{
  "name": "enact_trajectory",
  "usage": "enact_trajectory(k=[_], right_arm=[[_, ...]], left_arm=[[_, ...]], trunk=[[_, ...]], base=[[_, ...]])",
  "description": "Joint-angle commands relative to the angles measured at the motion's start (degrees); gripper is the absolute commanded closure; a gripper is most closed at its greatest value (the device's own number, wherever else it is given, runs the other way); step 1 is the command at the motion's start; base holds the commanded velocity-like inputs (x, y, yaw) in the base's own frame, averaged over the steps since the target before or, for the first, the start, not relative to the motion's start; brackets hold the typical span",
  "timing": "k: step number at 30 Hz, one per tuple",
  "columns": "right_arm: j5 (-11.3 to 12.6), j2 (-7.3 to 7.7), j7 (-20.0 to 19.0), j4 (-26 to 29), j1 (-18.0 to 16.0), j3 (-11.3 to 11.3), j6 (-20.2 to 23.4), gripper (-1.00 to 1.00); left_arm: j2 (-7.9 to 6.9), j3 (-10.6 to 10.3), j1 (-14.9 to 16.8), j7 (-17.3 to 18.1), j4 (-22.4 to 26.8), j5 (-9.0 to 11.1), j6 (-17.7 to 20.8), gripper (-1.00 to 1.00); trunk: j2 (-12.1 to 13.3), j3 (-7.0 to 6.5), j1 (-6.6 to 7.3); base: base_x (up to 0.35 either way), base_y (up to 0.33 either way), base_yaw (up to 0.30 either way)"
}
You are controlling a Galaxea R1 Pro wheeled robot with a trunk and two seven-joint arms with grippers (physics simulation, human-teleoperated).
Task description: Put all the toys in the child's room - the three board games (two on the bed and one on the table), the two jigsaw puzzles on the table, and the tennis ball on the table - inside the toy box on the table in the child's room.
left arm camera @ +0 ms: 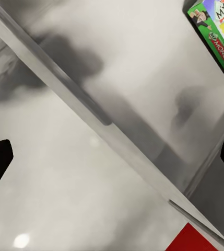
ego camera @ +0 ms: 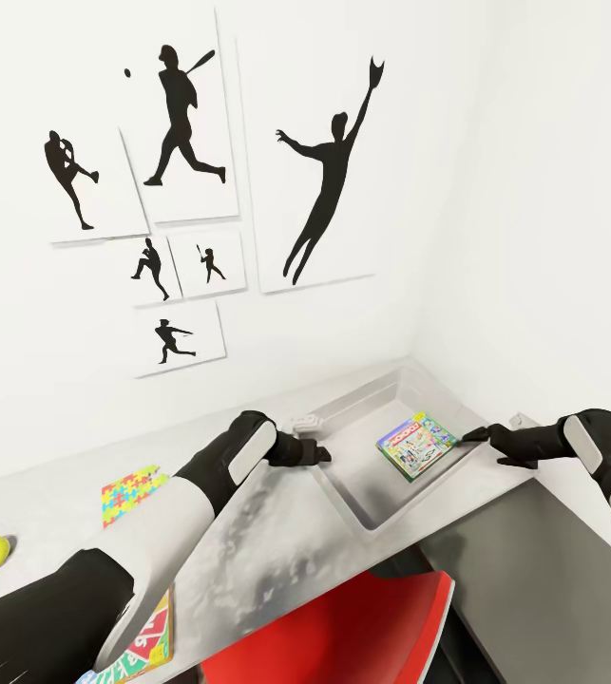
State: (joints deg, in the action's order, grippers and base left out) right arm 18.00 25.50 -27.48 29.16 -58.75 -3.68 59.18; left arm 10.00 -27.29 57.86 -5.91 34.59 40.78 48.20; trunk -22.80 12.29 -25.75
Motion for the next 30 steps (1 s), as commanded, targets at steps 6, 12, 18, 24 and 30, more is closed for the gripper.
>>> enact_trajectory(k=[6,12,18,24,30], right_arm=[[-0.60,-0.01,-0.55,0.02,-0.05,-0.21,0.24,-1.00],[-0.60,-0.01,-0.55,0.02,-0.05,-0.20,0.24,-1.00],[-0.60,-0.01,-0.50,0.02,-0.05,-0.19,0.24,-1.00],[-0.60,-0.01,-0.47,0.02,-0.05,-0.19,0.24,-1.00],[-0.60,-0.01,-0.47,0.02,-0.05,-0.19,0.24,-1.00]], left_arm=[[0.00,-0.13,0.06,-0.59,0.03,0.67,0.11,-1.00],[0.00,-0.13,0.06,-0.59,-0.33,0.66,-0.13,-1.00],[0.00,-0.13,0.06,-0.63,-1.66,0.59,-1.09,-1.00],[0.00,-0.13,0.06,-0.60,-2.19,0.54,-1.44,-1.00],[0.00,-0.13,0.06,-0.59,-2.30,0.53,-1.51,-1.00]], trunk=[[-0.12,0.12,-0.04],[-0.12,0.12,-0.04],[-0.12,0.12,-0.04],[-0.12,0.12,-0.04],[-0.12,0.12,-0.04]], base=[[0.000,0.000,0.000],[0.000,0.000,0.000],[0.000,0.000,0.000],[0.000,0.000,0.000],[0.000,0.000,0.000]])
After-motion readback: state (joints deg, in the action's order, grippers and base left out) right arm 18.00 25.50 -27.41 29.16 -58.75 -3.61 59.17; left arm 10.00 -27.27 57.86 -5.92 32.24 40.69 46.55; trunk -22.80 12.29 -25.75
